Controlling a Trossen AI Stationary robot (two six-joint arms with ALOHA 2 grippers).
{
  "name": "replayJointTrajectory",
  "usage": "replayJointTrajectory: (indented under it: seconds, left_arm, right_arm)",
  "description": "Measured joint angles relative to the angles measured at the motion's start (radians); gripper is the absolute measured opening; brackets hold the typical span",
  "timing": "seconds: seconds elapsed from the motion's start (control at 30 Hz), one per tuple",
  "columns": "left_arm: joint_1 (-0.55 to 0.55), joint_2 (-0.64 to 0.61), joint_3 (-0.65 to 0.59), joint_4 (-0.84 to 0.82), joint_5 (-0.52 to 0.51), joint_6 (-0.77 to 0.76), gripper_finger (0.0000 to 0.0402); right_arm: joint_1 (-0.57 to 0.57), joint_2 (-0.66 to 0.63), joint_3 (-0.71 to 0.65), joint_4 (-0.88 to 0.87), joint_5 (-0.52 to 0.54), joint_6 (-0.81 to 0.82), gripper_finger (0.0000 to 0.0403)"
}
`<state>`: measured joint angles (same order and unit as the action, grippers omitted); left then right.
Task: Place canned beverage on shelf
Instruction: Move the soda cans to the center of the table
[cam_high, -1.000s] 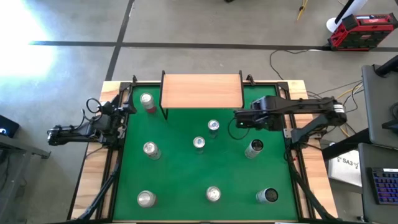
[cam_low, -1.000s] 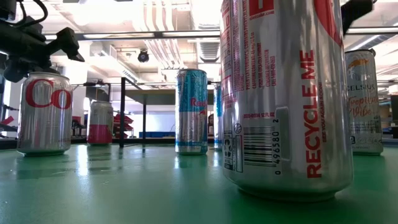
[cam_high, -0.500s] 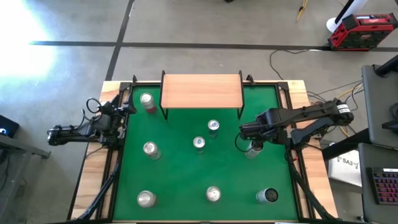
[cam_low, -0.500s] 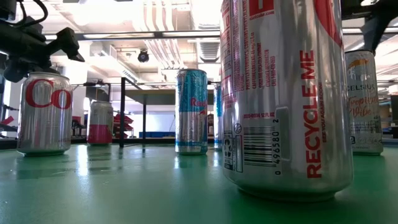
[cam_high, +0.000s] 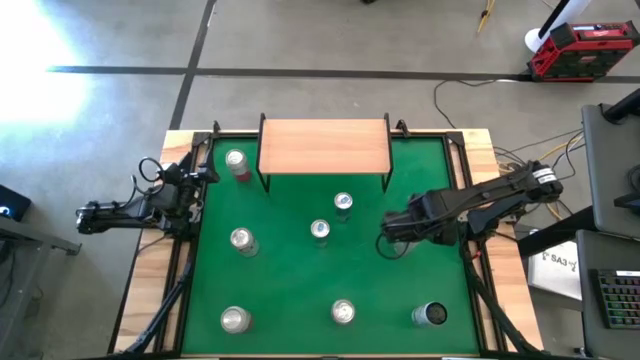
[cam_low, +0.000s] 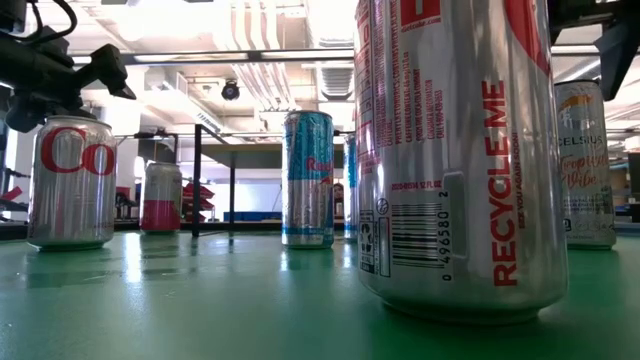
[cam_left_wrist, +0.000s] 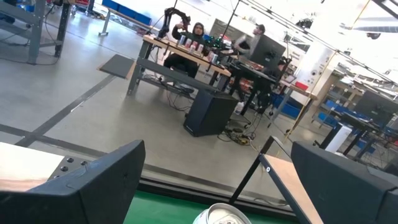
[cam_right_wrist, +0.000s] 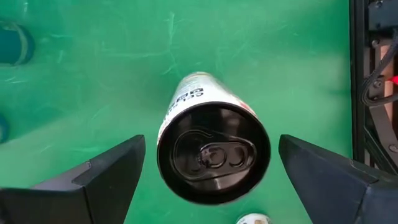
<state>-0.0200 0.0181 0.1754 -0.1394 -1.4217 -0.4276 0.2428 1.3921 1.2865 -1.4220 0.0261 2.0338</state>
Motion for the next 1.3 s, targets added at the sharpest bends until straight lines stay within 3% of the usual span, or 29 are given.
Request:
replayJointTrajectory:
  seconds: [0.4, 0.67, 1.0, 1.3]
  left_arm:
    - [0.000, 0.000, 0.000, 0.000, 0.000, 0.000, 0.0389]
    - [0.000, 0.000, 0.000, 0.000, 0.000, 0.000, 0.0389]
    - [0.000, 0.000, 0.000, 0.000, 0.000, 0.000, 0.0389]
    - [0.000, 0.000, 0.000, 0.000, 0.000, 0.000, 0.0389]
  right_arm:
    - [0.000, 0.031, 0.000, 0.004, 0.002, 0.069, 0.0316]
    - [0.000, 0.031, 0.000, 0.010, 0.002, 0.088, 0.0245]
    - [-0.005, 0.024, 0.015, 0.079, 0.091, 0.013, 0.0245]
    - [-0.107, 0.072, 0.070, 0.128, 0.129, -0.220, 0.0245]
